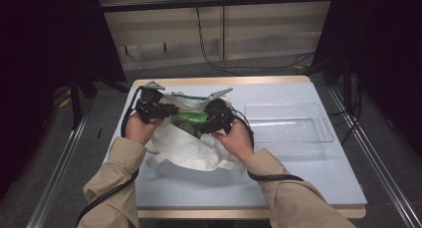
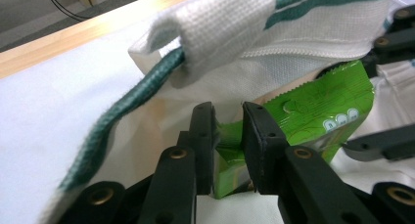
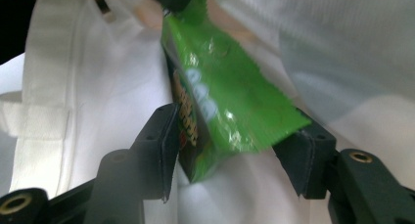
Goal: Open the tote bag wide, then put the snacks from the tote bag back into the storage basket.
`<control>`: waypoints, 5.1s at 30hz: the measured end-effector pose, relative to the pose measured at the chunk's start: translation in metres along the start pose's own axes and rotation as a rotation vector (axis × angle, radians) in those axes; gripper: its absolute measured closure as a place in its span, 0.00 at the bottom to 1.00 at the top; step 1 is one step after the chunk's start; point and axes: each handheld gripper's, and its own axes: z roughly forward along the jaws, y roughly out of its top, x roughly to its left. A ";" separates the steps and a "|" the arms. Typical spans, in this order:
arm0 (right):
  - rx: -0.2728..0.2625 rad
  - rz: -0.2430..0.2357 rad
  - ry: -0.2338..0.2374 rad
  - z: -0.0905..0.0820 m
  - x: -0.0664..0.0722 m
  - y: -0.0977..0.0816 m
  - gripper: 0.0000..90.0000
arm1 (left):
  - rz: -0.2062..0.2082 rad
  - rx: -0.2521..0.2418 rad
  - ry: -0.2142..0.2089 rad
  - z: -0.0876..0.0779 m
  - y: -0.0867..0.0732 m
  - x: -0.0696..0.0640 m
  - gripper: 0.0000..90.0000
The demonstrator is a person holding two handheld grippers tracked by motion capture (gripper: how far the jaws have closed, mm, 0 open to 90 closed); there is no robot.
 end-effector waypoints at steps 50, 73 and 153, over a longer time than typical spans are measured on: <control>0.071 -0.197 0.065 -0.078 -0.002 0.035 0.91 | -0.044 -0.009 0.003 -0.020 -0.022 -0.004 0.43; 0.084 -0.225 0.038 -0.114 -0.018 0.040 0.90 | -0.061 -0.001 -0.008 -0.019 -0.022 -0.016 0.18; 0.180 -0.249 -0.053 -0.227 -0.090 -0.032 0.90 | 0.015 -0.007 -0.094 0.006 -0.031 -0.052 0.06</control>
